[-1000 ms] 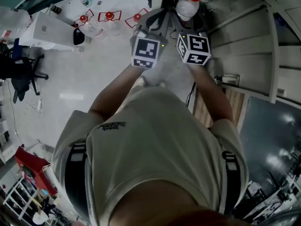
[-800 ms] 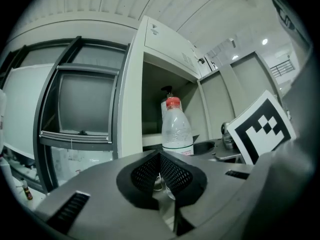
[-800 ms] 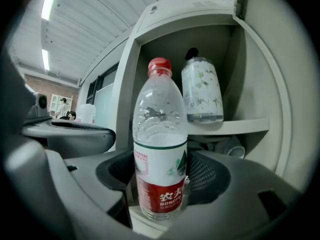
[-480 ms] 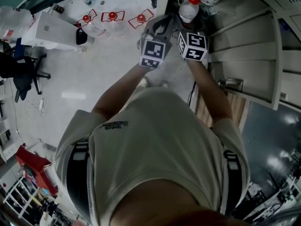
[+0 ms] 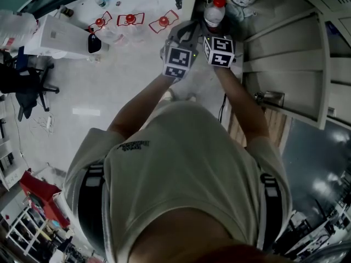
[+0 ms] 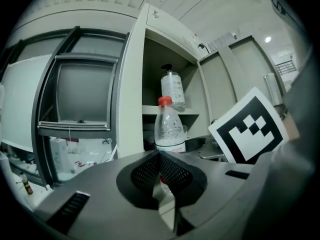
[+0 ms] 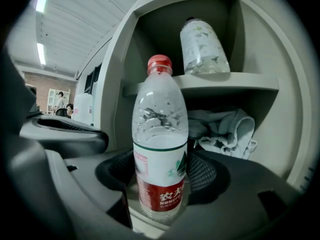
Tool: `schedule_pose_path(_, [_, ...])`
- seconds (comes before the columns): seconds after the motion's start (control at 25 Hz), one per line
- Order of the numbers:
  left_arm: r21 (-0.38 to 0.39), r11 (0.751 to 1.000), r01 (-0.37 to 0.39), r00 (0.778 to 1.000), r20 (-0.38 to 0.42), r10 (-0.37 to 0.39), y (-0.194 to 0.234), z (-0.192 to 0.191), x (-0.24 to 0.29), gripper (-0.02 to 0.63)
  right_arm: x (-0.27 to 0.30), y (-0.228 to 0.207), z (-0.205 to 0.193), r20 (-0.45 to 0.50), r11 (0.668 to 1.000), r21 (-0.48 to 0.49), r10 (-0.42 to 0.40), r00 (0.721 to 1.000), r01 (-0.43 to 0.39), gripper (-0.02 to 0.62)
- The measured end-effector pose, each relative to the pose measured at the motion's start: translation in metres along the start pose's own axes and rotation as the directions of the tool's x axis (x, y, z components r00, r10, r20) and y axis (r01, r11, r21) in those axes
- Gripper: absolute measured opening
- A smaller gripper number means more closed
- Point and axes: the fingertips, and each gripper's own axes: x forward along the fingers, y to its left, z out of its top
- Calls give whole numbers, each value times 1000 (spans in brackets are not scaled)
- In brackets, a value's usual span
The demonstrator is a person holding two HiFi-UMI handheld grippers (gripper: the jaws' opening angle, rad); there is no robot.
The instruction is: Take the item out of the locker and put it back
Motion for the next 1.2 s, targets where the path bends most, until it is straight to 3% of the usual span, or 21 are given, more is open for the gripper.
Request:
schedule_pose_path(0.64, [-22,1000,-9,1000,-19,9,2,-9,-4,12,1,-4,0,38,1000,25,-4,999,3,321])
schedule_pose_path(0.88, [-20,1000,-12,1000,-18,11,1,-8,-7,12,1,-5,-2,17,998,58,18,1000,-19,364])
schedule_pose_path(1.2, [-15,1000,-21,1000,2,21,4,7,-15,12,-15,-5,23,50,998,65,-2,999,-1,379])
